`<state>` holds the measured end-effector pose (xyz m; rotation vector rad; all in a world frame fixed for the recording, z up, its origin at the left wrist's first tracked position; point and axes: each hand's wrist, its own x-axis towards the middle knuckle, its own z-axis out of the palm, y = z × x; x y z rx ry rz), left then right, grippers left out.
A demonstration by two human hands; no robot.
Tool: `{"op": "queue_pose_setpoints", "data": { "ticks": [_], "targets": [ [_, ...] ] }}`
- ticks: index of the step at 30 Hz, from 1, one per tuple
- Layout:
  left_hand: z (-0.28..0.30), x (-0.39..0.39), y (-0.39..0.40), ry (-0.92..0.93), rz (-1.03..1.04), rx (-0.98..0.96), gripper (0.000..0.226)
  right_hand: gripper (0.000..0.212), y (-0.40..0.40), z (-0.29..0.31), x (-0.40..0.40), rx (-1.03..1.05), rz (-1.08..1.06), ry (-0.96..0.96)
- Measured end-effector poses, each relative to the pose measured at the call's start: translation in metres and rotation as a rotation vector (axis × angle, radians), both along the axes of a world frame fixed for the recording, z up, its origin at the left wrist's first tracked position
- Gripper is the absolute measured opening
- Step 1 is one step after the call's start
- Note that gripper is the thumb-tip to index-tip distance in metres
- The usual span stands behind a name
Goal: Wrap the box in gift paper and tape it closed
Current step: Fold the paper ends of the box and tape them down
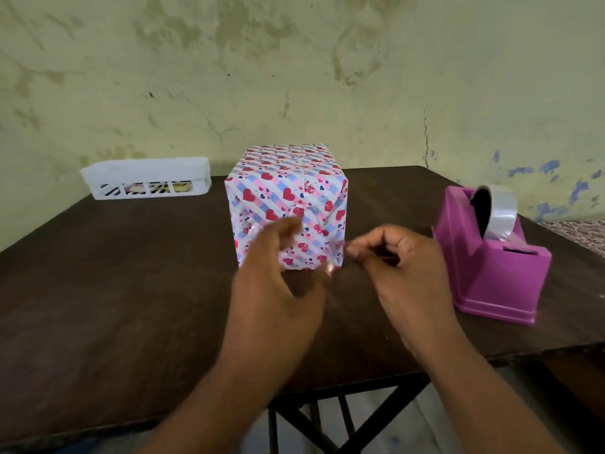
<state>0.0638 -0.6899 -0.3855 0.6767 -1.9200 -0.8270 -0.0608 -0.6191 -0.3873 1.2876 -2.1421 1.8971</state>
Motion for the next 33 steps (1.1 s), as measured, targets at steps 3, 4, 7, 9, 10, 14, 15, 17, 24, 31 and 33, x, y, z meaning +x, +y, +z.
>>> {"op": "queue_pose_setpoints", "data": {
  "ticks": [3,4,7,9,10,14,15,17,24,31,33],
  "targets": [
    [0.025,-0.006,-0.042,-0.086,0.168,-0.379,0.079,0.012,-0.009,0.015,-0.015,0.094,-0.021,0.158],
    [0.031,-0.01,-0.058,-0.21,0.207,-0.496,0.09,0.012,-0.011,0.018,-0.018,0.153,0.014,0.207],
    [0.037,-0.022,-0.095,-0.552,0.232,-0.632,0.098,0.01,-0.021,0.019,-0.025,0.306,0.11,0.31],
    [0.033,-0.026,-0.102,-0.525,0.218,-0.621,0.088,0.007,-0.027,0.017,-0.026,0.317,0.121,0.328],
    [0.031,-0.027,-0.102,-0.485,0.215,-0.605,0.084,0.008,-0.03,0.015,-0.027,0.294,0.108,0.325],
    [0.022,-0.029,-0.102,-0.39,0.255,-0.61,0.082,0.01,-0.038,0.012,-0.028,0.189,0.027,0.293],
    [0.021,-0.029,-0.103,-0.371,0.264,-0.632,0.082,0.01,-0.04,0.011,-0.028,0.183,0.014,0.293],
    [0.018,-0.03,-0.105,-0.35,0.272,-0.659,0.082,0.01,-0.044,0.009,-0.029,0.167,-0.013,0.307],
    [0.016,-0.034,-0.106,-0.311,0.292,-0.675,0.077,0.015,-0.054,0.002,-0.029,0.13,-0.063,0.327],
    [0.013,-0.034,-0.112,-0.263,0.283,-0.711,0.075,0.02,-0.059,0.002,-0.027,0.166,-0.133,0.391],
    [0.012,-0.034,-0.112,-0.252,0.277,-0.717,0.075,0.022,-0.057,0.006,-0.026,0.257,-0.188,0.425]
  ]
}}
